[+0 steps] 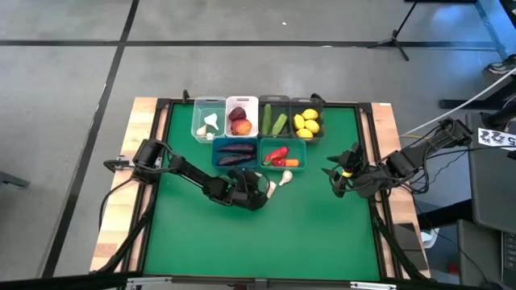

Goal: Sort produce into baskets
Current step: Put the garlic into the transparent bin

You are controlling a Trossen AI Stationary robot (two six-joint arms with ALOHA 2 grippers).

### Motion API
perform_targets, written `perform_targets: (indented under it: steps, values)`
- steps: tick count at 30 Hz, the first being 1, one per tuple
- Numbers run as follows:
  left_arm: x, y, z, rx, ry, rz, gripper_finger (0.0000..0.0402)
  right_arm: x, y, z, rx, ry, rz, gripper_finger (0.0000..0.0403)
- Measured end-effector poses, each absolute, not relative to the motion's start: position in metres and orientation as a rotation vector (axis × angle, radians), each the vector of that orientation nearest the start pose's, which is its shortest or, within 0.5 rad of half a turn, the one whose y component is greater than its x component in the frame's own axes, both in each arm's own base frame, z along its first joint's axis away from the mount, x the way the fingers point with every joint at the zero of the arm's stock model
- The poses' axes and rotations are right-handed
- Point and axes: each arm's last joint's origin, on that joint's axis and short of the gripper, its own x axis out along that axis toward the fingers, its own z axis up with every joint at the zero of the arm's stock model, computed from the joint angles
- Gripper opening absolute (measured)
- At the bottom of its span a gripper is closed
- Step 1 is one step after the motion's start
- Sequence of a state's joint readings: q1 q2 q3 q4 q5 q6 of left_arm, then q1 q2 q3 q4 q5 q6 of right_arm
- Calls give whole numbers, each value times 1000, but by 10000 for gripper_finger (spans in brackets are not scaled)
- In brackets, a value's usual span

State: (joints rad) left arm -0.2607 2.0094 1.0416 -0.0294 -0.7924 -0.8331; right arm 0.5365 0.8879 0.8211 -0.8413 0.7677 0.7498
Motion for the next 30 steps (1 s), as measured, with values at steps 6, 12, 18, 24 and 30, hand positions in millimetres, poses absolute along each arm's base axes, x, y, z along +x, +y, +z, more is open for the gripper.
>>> perform_targets:
  steps: [6,12,18,24,30]
  values:
    - [352,-98,99,-395,657,718,0,144,62,281,150,599,-463,209]
    - [336,-140,110,-493,699,585,0,143,62,280,141,609,-466,209]
    - [329,-150,133,-404,617,565,0,143,61,280,141,609,-467,209]
    - [331,-126,139,-264,553,717,0,143,62,280,144,608,-466,209]
    - [315,-106,131,-209,628,909,0,143,62,280,149,613,-459,209]
